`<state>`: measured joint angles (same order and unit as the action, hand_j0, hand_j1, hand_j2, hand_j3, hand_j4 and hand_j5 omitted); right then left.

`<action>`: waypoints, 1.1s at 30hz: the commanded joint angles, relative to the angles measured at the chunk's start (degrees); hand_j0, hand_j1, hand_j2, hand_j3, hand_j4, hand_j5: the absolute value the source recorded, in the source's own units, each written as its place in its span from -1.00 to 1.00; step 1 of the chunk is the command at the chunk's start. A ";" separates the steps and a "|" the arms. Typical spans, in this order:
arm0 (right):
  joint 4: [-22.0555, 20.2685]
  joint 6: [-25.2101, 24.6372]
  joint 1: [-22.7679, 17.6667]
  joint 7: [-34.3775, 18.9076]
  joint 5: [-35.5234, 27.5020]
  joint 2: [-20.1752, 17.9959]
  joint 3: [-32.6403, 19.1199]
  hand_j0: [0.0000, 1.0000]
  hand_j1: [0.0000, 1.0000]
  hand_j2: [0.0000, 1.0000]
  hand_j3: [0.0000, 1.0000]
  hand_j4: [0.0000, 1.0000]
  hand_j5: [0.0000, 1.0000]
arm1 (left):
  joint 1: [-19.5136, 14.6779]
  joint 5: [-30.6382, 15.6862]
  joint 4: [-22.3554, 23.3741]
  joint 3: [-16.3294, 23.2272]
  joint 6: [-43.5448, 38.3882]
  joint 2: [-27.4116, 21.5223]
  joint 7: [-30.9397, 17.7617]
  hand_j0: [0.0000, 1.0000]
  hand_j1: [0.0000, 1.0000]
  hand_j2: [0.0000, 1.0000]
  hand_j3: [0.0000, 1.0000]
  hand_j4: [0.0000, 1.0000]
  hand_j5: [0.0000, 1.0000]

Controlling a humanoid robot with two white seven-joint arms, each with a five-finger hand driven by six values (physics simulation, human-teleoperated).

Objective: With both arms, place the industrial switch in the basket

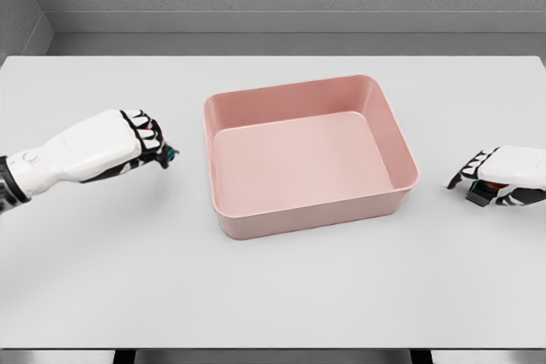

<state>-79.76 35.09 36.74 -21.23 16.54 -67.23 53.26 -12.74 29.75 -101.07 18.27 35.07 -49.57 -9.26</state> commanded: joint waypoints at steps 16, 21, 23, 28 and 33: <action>0.57 -0.09 0.53 0.13 -0.46 -0.27 -0.70 -0.05 -0.05 -0.05 -0.05 -0.05 -0.05 | -6.33 -0.40 -0.01 3.71 -0.07 4.65 -0.05 -0.25 -0.25 -0.25 -0.25 -0.25 -0.25; 0.39 -0.09 0.44 0.22 -0.63 -0.71 -3.16 -0.09 -0.09 -0.09 -0.09 -0.09 -0.09 | -8.09 -0.40 -0.01 3.79 -0.07 7.11 -0.23 -0.25 -0.25 -0.25 -0.25 -0.25 -0.25; 0.30 -0.09 0.62 0.31 -0.72 -0.71 -3.77 -0.09 -0.09 -0.09 -0.09 -0.09 -0.09 | -9.84 -0.31 -0.01 6.96 -0.07 7.55 -0.49 -0.25 -0.25 -0.25 -0.25 -0.25 -0.25; -0.05 -0.09 0.62 0.31 -0.72 -0.71 -5.36 -0.09 -0.09 -0.09 -0.09 -0.09 -0.09 | -10.55 0.13 -0.01 7.13 -0.07 9.75 -0.84 -0.24 -0.24 -0.24 -0.24 -0.24 -0.24; -0.84 -0.09 1.23 0.22 -0.72 -0.62 -6.24 -0.09 -0.09 -0.09 -0.09 -0.09 -0.09 | -12.22 0.48 -0.01 8.72 -0.07 12.65 -2.43 -0.24 -0.24 -0.24 -0.24 -0.24 -0.24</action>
<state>-80.20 35.09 38.15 -21.00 16.15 -67.81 47.47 -24.96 30.43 -101.06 26.32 35.07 -37.85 -11.12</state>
